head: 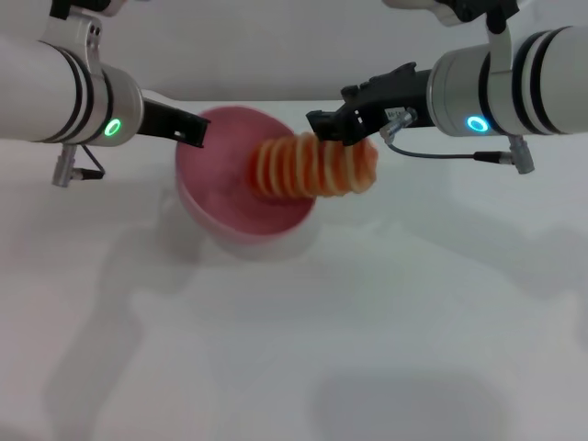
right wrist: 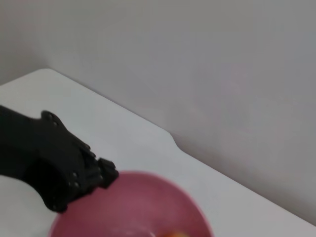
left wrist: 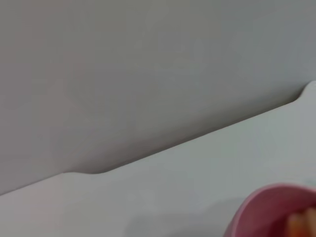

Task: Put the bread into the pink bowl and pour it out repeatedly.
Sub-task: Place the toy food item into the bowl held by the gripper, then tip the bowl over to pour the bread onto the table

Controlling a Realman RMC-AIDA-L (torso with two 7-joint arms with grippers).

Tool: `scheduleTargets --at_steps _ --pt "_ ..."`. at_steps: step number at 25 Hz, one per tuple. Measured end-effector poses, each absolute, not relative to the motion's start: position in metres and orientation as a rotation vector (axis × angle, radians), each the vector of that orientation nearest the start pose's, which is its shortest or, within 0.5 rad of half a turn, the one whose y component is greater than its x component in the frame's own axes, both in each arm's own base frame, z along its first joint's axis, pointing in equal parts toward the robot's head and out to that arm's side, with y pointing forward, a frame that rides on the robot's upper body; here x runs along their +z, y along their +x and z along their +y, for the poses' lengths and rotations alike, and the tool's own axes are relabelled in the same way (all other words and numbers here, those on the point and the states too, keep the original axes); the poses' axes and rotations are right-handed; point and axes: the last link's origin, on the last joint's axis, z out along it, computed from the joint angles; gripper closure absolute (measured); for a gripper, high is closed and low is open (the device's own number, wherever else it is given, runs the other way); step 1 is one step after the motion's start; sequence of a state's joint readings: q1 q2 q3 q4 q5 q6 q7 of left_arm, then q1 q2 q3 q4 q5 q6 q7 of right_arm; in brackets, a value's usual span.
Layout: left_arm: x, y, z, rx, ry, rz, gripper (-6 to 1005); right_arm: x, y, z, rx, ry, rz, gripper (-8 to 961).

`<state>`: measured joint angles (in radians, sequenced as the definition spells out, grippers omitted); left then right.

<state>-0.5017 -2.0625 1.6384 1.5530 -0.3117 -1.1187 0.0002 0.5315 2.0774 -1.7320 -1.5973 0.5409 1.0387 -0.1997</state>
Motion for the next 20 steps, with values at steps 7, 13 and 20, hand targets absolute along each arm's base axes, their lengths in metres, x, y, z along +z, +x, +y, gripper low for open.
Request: scheduleTargets --at_steps 7,13,20 --pt "0.006 -0.146 0.383 0.049 -2.123 -0.965 969 -0.028 0.082 0.366 0.109 -2.418 0.704 422" --pt "0.008 -0.147 0.383 0.055 -2.126 -0.942 969 -0.013 0.083 0.359 0.158 -2.378 0.695 370" --pt "0.025 -0.154 0.391 0.050 -2.084 -0.890 970 0.044 0.123 0.348 0.139 -2.081 0.656 396"
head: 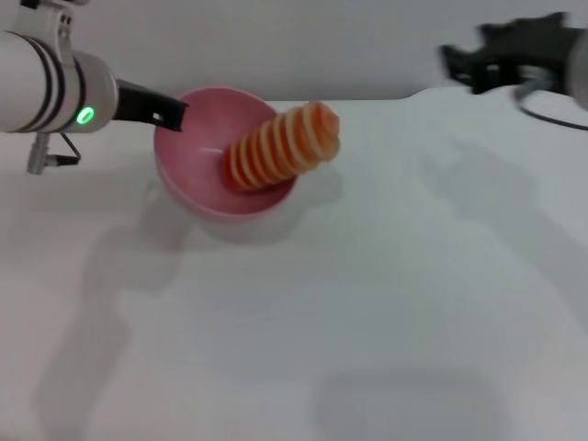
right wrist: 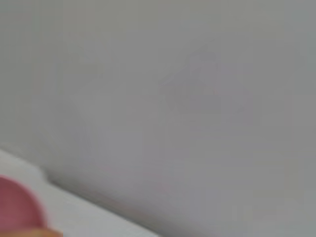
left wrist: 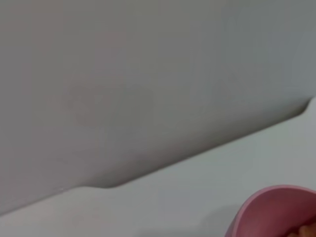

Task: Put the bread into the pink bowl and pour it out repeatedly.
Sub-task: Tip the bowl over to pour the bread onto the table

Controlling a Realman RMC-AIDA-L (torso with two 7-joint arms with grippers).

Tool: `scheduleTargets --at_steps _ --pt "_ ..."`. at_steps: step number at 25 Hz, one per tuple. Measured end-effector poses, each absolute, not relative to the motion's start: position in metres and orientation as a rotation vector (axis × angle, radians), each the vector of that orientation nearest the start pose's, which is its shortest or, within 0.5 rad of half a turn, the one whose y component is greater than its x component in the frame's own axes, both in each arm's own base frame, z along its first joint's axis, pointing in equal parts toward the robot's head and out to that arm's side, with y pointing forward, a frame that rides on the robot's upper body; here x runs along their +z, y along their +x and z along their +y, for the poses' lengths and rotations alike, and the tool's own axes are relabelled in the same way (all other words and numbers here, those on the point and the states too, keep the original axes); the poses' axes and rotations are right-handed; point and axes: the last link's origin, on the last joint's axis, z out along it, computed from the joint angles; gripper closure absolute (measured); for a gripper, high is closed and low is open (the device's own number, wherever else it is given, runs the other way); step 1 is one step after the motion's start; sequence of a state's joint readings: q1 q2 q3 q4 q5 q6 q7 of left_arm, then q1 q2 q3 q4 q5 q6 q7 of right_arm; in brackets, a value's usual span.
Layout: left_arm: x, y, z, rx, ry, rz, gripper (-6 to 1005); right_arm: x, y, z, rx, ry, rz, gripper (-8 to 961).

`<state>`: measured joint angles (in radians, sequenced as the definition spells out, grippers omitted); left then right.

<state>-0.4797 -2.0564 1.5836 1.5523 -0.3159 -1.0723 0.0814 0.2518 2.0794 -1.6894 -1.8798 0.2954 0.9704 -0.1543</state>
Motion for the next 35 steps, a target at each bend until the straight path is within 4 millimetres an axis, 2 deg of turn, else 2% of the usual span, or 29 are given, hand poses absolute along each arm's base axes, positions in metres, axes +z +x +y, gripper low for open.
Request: scheduleTargets --at_steps 2,6,8,9,11,12,13,18,21,23,29,35 --pt "0.028 -0.155 0.393 0.049 -2.078 -0.865 970 0.054 0.135 0.341 0.137 -2.025 0.645 404" --pt "0.030 -0.155 0.395 0.096 -2.070 -0.756 970 0.067 0.160 0.328 0.137 -1.951 0.653 650" --pt "0.029 -0.153 0.395 0.108 -2.073 -0.731 970 0.067 0.164 0.326 0.131 -1.948 0.660 688" --pt "0.022 -0.147 0.389 0.148 -2.089 -0.642 970 0.066 0.166 0.325 0.126 -1.946 0.667 707" --pt "0.016 -0.145 0.385 0.172 -2.095 -0.578 969 0.064 0.171 0.324 0.113 -1.947 0.680 745" --pt "0.006 -0.143 0.378 0.230 -2.092 -0.453 969 0.062 0.173 0.324 0.106 -1.950 0.688 764" --pt "0.003 -0.142 0.376 0.253 -2.084 -0.411 969 0.062 0.173 0.324 0.106 -1.950 0.688 783" --pt "-0.008 -0.134 0.366 0.322 -2.043 -0.276 969 0.058 0.172 0.326 0.099 -1.964 0.686 878" --pt "-0.011 -0.129 0.361 0.339 -2.017 -0.205 969 0.055 0.172 0.327 0.092 -1.976 0.683 925" --pt "-0.015 -0.119 0.350 0.341 -1.959 -0.098 969 0.053 0.173 0.328 0.086 -1.981 0.683 956" --pt "-0.018 -0.112 0.341 0.349 -1.885 0.007 970 0.052 0.174 0.328 0.080 -1.984 0.685 954" --pt "-0.029 -0.104 0.321 0.382 -1.788 0.169 970 0.052 0.172 0.329 0.080 -1.986 0.679 953"
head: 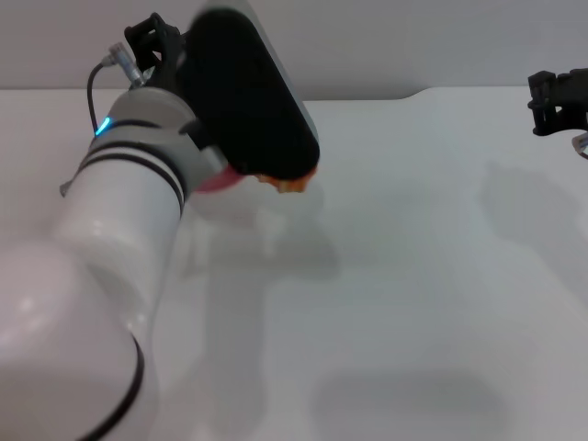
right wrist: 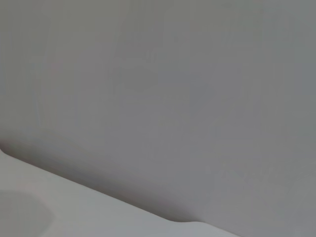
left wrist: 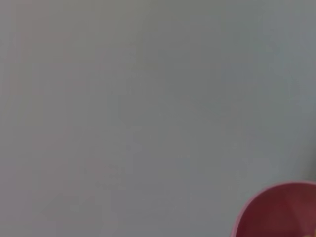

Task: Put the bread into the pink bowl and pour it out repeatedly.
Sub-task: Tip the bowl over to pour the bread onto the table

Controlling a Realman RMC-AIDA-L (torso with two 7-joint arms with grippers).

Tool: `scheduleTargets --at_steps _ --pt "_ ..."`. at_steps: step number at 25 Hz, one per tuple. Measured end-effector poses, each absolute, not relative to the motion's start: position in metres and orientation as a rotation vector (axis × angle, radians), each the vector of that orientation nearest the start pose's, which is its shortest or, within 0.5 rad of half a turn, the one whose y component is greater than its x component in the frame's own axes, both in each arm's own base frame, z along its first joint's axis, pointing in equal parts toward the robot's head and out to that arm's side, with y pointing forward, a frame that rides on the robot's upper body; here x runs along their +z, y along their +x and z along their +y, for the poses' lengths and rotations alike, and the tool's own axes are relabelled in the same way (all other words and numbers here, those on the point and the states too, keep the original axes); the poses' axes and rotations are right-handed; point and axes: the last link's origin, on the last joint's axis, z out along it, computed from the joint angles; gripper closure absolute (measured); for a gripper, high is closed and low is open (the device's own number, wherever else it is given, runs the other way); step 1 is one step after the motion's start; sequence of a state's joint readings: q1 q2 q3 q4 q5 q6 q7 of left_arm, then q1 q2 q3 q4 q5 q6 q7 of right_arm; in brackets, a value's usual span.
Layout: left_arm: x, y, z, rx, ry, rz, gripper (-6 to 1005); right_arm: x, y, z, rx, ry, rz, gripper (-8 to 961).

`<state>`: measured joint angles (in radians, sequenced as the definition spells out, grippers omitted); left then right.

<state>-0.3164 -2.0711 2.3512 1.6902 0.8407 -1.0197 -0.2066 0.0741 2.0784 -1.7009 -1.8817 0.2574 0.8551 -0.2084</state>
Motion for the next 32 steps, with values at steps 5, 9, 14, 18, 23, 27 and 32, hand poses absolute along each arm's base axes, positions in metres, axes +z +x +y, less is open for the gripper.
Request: scheduleTargets --at_steps 5,9,14,18,23,27,32 --pt "-0.038 -0.107 0.312 0.467 -1.781 0.281 970 0.053 0.171 0.331 0.077 -1.988 0.665 954" --pt "-0.043 -0.109 0.309 0.525 -1.787 0.348 969 0.052 0.170 0.331 0.073 -1.995 0.653 954" --pt "-0.059 -0.112 0.302 0.624 -1.798 0.523 969 0.049 0.170 0.331 0.065 -2.007 0.650 954" --pt "-0.063 -0.111 0.299 0.653 -1.776 0.602 970 0.047 0.171 0.331 0.060 -2.011 0.653 954" --pt "-0.070 -0.107 0.296 0.654 -1.759 0.709 970 0.046 0.173 0.331 0.054 -2.013 0.656 953" --pt "-0.077 -0.108 0.293 0.671 -1.742 0.782 970 0.045 0.173 0.331 0.052 -2.013 0.659 953" --pt "-0.077 -0.103 0.292 0.664 -1.710 0.830 969 0.045 0.173 0.331 0.052 -2.014 0.659 953"
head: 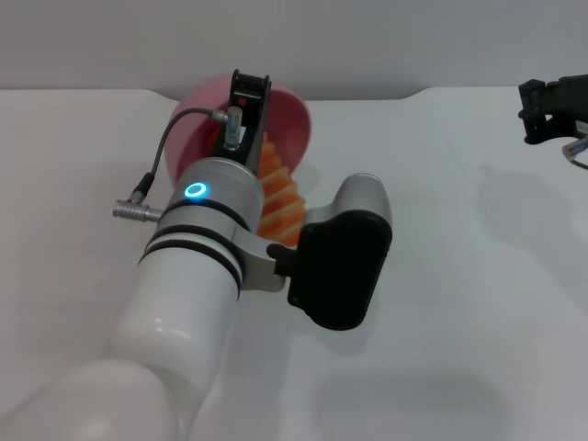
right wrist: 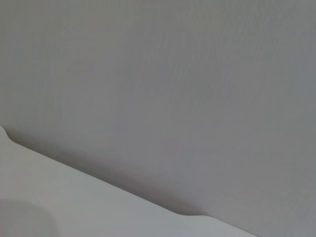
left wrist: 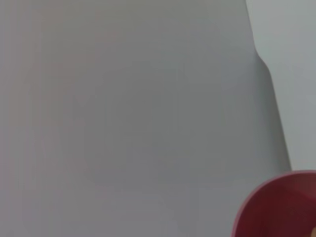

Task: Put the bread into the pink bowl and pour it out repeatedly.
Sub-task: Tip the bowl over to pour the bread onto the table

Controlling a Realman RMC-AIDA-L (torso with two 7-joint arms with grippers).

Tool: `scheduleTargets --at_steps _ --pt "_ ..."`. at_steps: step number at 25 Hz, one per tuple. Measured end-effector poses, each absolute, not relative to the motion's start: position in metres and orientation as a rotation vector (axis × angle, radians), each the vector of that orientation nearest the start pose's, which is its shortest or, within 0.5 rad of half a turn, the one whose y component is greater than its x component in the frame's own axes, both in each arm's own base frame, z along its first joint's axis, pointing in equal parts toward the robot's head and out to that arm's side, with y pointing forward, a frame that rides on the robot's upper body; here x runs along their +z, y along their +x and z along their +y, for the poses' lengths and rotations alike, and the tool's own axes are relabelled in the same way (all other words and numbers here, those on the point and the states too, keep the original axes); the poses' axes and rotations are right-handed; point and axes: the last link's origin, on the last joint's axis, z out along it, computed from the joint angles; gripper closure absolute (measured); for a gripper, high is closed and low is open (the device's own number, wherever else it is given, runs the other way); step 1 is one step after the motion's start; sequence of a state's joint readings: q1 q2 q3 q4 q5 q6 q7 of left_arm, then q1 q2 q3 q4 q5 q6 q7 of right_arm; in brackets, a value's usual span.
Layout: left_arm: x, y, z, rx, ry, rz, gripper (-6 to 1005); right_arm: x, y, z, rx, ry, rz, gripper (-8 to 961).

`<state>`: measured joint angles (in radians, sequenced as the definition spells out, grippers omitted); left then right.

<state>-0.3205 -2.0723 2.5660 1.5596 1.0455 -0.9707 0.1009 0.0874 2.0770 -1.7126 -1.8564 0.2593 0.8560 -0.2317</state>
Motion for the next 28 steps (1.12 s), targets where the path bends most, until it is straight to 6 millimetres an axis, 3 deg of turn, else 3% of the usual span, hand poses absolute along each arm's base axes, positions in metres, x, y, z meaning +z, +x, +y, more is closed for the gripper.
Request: scheduleTargets --at_steps 11,19,24,28 --pt "-0.079 -0.100 0.291 0.723 -1.601 0.982 969 0.041 0.172 0.330 0.047 -2.029 0.655 953" --pt "-0.079 -0.099 0.292 0.719 -1.590 0.989 970 0.040 0.173 0.330 0.039 -2.032 0.666 953" --pt "-0.058 -0.083 0.304 0.493 -1.669 0.691 970 0.040 0.174 0.329 0.038 -2.031 0.674 953" --pt "-0.037 -0.076 0.318 0.269 -1.746 0.324 970 0.039 0.173 0.329 0.048 -2.037 0.680 953"
